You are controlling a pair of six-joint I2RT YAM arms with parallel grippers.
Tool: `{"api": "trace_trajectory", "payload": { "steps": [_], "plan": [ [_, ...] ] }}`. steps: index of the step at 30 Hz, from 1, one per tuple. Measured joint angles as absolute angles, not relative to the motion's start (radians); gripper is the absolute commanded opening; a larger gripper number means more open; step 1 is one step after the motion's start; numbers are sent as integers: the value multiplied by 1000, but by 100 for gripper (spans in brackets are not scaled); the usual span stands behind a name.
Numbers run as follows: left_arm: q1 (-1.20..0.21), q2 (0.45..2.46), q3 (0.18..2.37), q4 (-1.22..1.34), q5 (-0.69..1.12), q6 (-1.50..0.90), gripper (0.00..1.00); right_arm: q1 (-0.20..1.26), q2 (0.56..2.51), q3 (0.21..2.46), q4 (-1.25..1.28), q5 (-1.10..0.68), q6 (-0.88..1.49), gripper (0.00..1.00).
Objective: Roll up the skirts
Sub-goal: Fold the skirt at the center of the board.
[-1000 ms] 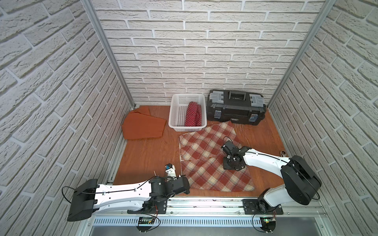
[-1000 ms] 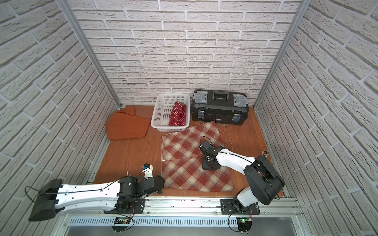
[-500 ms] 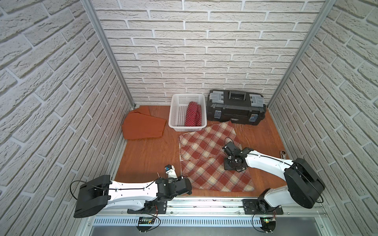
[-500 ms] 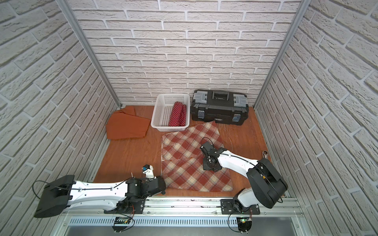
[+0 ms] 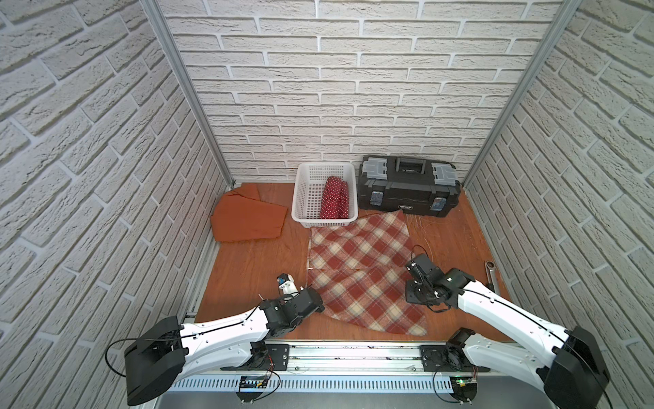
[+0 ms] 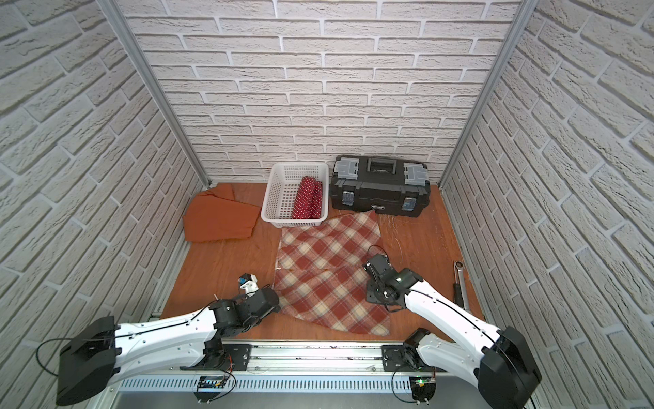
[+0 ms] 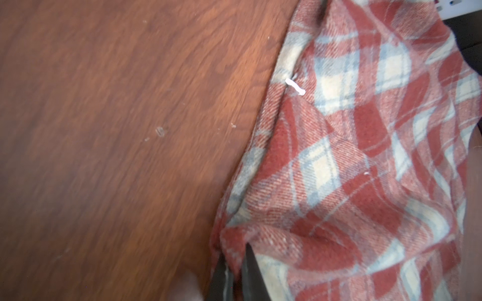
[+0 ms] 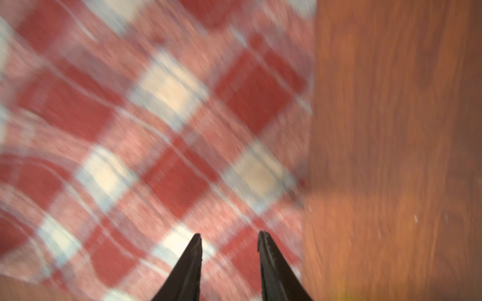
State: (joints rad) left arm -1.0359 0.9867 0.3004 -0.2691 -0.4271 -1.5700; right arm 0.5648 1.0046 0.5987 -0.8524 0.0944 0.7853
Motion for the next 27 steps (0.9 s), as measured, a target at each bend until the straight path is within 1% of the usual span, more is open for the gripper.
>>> {"api": "trace_trajectory", "payload": {
  "steps": [4, 7, 12, 18, 25, 27],
  "plan": [
    [-1024, 1016, 301, -234, -421, -1537, 0, 572, 939, 506, -958, 62, 844, 38],
    [-1009, 1018, 294, -206, -410, -1521, 0, 574, 908, 488, -1036, 44, 870, 40],
    [-1001, 1014, 291, -199, -399, -1497, 0, 576, 916, 486, -1056, -14, 892, 41],
    [-990, 1001, 291, -206, -383, -1481, 0, 580, 947, 470, -1044, -113, 905, 37],
    [-988, 989, 291, -221, -369, -1478, 0, 580, 846, 443, -1021, -192, 913, 30],
    [-990, 987, 291, -225, -365, -1480, 0, 581, 825, 441, -1020, -198, 913, 23]
  ]
}}
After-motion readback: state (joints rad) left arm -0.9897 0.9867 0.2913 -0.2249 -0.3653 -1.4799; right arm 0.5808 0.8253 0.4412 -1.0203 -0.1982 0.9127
